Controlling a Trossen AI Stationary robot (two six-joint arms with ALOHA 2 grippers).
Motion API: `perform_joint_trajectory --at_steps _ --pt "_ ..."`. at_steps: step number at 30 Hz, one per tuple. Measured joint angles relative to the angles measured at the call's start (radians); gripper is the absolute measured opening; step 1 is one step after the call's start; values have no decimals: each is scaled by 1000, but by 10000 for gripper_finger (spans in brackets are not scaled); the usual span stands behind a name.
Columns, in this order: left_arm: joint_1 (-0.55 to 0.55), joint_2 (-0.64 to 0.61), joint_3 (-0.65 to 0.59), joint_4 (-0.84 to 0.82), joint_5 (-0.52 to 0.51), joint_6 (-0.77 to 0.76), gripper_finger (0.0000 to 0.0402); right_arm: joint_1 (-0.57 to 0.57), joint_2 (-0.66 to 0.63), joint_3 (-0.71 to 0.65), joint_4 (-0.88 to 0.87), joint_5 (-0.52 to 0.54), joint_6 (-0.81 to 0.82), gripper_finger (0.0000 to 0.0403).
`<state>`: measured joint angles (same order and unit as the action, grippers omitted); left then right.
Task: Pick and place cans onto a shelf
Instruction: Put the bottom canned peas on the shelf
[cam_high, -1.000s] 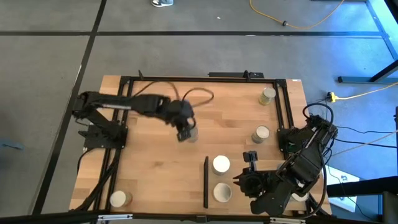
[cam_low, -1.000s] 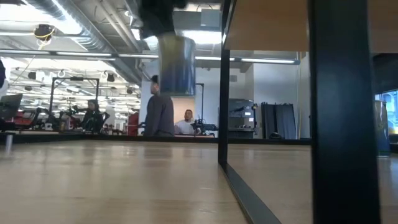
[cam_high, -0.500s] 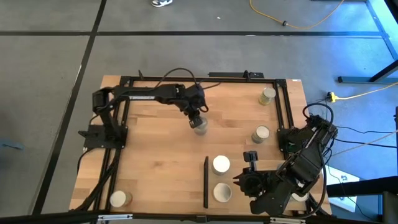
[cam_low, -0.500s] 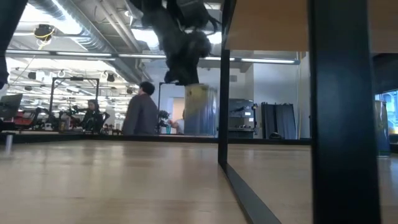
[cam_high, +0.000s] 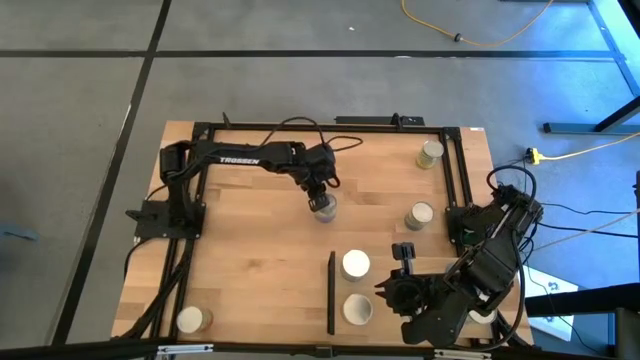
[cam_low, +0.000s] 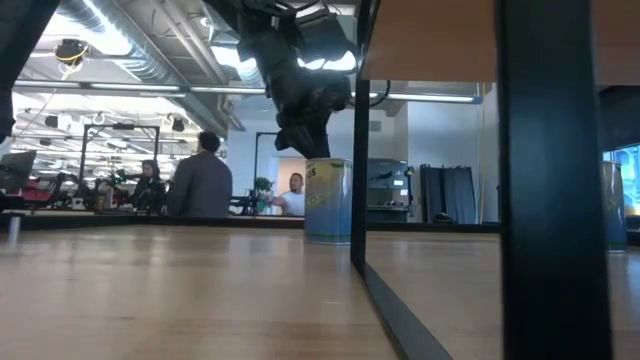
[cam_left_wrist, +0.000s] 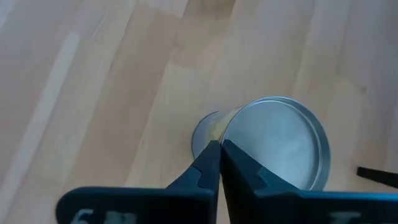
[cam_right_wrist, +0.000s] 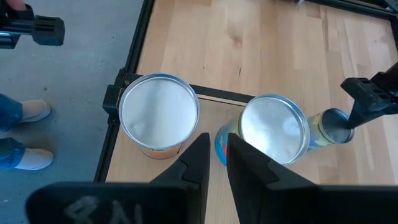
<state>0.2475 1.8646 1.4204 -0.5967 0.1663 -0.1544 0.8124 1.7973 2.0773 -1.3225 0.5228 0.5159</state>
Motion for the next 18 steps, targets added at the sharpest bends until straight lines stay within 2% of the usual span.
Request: perform_joint_trajectory --at_steps 10,18 --pt "-20 1 2 4 -22 -31 44 0 0 0 0 0 0 57" --pt "-19 4 128 -35 -23 -70 46 0 0 0 0 0 -1 57"
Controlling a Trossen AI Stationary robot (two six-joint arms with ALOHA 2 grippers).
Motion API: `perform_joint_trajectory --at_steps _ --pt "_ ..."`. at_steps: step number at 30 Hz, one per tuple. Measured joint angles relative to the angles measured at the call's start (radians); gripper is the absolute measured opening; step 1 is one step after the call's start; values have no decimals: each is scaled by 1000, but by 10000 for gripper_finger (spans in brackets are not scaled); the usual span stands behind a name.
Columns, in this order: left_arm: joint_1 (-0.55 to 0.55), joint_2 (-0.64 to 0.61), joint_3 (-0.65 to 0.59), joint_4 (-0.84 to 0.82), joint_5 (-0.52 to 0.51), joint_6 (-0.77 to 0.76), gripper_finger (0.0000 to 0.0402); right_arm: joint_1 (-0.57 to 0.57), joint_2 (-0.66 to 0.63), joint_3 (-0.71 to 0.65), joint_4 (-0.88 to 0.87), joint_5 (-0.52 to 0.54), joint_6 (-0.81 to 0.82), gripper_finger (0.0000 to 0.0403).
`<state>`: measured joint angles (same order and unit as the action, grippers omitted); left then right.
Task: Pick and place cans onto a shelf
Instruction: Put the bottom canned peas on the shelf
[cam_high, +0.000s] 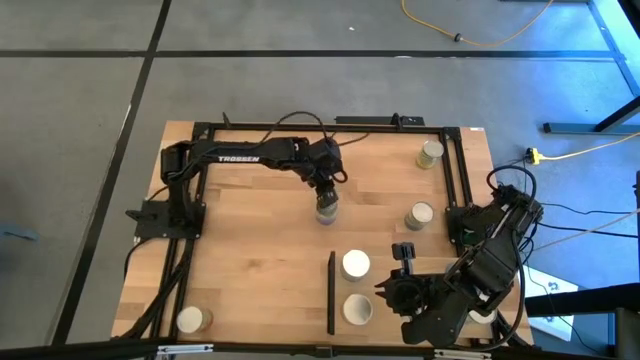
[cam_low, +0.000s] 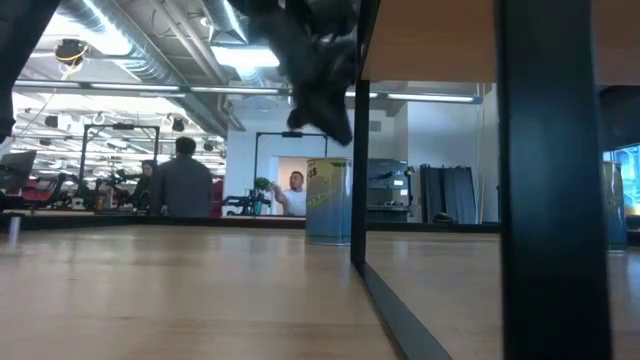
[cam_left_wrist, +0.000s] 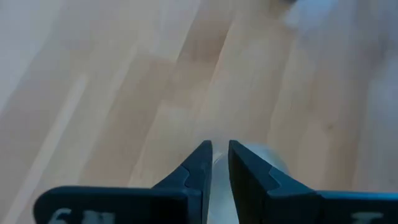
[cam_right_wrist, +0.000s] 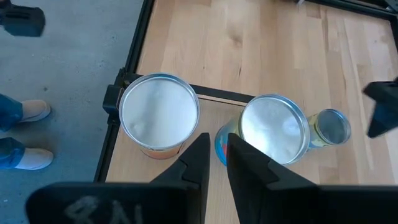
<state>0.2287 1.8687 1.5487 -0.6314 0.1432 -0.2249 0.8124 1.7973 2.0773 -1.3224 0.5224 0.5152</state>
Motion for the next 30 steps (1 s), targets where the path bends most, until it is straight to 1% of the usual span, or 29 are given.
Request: perform_joint_trajectory --at_steps 3,6,9,11,15,16,19,21,23,26,30 --pt "0 0 87 -64 0 25 48 0 0 0 0 0 -4 57" --pt "-11 0 200 -197 -3 29 46 0 -4 12 -6 0 -15 57" --pt "-44 -2 325 -326 -4 42 46 -5 -15 60 -26 7 -27 57" --pt "-83 -2 399 -397 -18 57 45 -12 -19 113 -83 15 -27 57" --pt "-178 -2 522 -488 -92 64 48 -43 -19 215 -265 76 -28 57" --pt "-201 -2 552 -511 -109 63 48 -61 -28 225 -245 76 -58 57" --pt "-272 -3 634 -563 -160 60 47 -111 -56 246 -219 16 -214 57" --pt "-314 -3 678 -601 -187 44 46 -151 -66 261 -254 3 -261 57" --pt "-354 -3 716 -652 -190 39 46 -200 -76 261 -247 -24 -327 57" --pt "-409 -3 766 -737 -203 4 48 -273 -90 261 -249 -114 -460 57" --pt "-464 -10 796 -821 -293 -61 46 -378 -103 261 -249 -213 -592 57"
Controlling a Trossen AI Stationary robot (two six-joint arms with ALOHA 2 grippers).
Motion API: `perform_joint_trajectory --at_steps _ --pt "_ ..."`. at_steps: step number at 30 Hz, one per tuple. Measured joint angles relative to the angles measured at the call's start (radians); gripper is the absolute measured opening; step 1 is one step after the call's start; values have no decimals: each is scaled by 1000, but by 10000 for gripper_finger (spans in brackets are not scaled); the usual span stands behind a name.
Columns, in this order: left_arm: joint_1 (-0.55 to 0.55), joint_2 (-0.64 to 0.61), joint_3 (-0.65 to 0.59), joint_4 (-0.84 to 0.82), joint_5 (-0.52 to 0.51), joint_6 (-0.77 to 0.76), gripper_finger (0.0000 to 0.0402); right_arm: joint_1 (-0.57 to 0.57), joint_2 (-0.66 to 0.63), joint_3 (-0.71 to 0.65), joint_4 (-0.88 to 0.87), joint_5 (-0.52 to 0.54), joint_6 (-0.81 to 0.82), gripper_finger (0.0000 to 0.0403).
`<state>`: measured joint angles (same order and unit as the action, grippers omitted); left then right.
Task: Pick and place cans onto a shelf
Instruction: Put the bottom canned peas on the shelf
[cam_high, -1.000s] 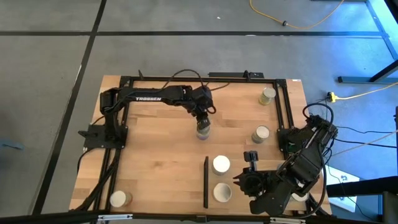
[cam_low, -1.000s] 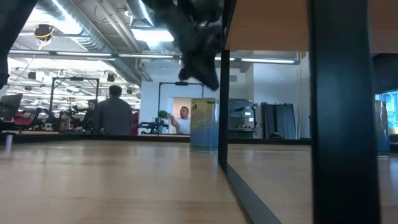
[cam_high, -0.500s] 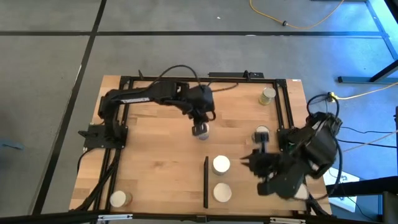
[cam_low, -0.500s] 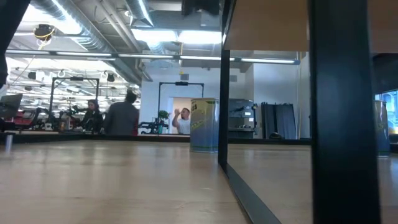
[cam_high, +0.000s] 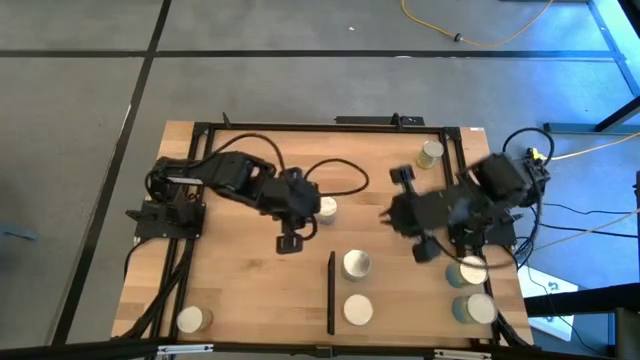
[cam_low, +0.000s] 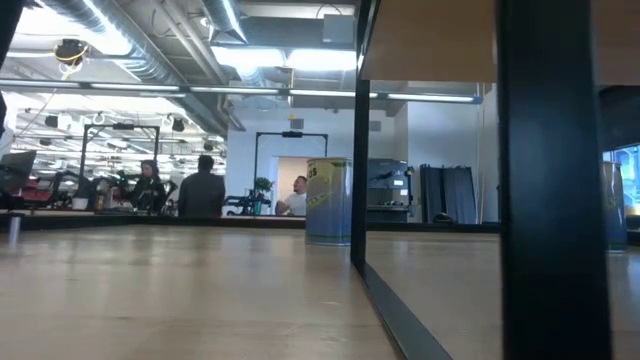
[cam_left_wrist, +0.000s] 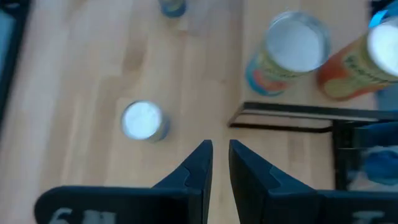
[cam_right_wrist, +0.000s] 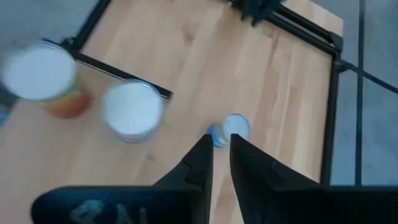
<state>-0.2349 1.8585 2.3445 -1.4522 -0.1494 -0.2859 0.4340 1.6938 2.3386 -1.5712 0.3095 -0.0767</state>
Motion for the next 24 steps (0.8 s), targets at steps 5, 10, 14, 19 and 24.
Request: perform_joint_trajectory --at_steps 5,10,14,19,24 --pt "-42 -39 2 -101 -105 -69 48 -148 -7 0 0 -87 -139 57" --pt "-54 -88 1 -120 -137 -41 48 -260 -7 -63 2 -144 -295 57" --pt "-56 -136 2 -120 -138 53 45 -324 -5 -161 0 -147 -360 57" --pt "-31 -202 2 -120 -139 136 44 -385 -4 -269 4 -146 -373 57" --pt "11 -267 2 -119 -139 138 44 -418 -5 -370 81 -146 -371 57"
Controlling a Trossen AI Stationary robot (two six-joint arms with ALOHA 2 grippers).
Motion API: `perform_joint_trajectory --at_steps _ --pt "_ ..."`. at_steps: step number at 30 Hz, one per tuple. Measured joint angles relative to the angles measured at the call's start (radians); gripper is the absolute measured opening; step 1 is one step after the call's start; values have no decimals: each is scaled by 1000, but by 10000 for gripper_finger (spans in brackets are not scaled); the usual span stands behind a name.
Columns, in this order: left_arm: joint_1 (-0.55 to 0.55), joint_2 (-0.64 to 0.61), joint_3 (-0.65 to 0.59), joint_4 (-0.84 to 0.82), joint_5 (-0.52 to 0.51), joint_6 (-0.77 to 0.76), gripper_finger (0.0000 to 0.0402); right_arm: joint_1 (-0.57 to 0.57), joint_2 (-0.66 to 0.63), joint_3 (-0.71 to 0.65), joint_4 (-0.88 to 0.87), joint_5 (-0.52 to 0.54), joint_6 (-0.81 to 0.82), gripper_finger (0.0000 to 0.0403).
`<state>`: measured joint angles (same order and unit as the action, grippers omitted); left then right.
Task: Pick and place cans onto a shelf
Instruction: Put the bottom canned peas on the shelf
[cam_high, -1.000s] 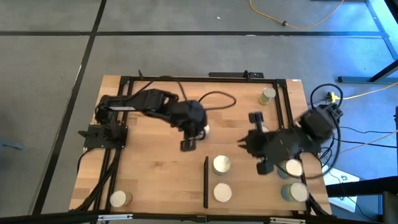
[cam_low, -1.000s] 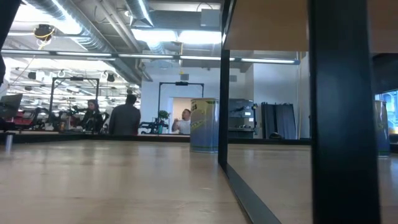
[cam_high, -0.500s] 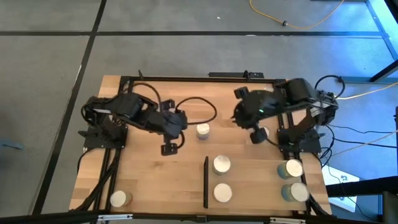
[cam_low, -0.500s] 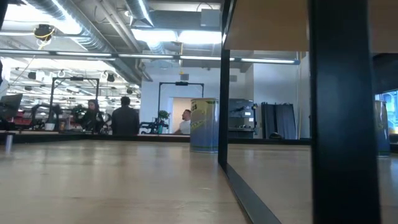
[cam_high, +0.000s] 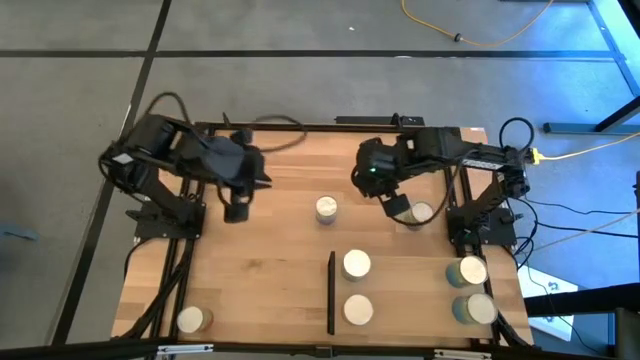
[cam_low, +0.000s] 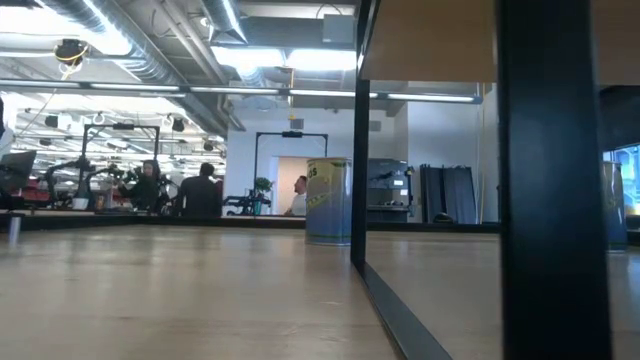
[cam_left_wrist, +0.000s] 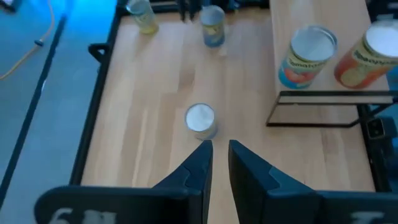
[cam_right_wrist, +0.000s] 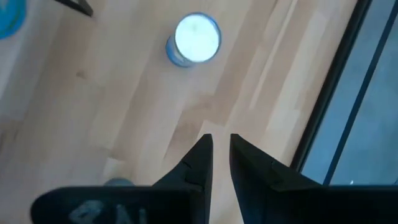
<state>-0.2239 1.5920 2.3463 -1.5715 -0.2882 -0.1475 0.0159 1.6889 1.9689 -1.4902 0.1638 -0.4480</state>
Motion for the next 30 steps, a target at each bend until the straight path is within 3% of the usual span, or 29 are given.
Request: perform_joint_trajectory --at_steps 15,20,30 --pt "85 -78 0 0 -19 -34 44 -51 0 -287 384 0 0 69" --pt "87 -75 -1 0 -18 -34 44 -87 1 -335 494 -11 170 75" --pt "87 -74 0 0 -18 -37 44 -155 3 -454 685 -214 356 74"
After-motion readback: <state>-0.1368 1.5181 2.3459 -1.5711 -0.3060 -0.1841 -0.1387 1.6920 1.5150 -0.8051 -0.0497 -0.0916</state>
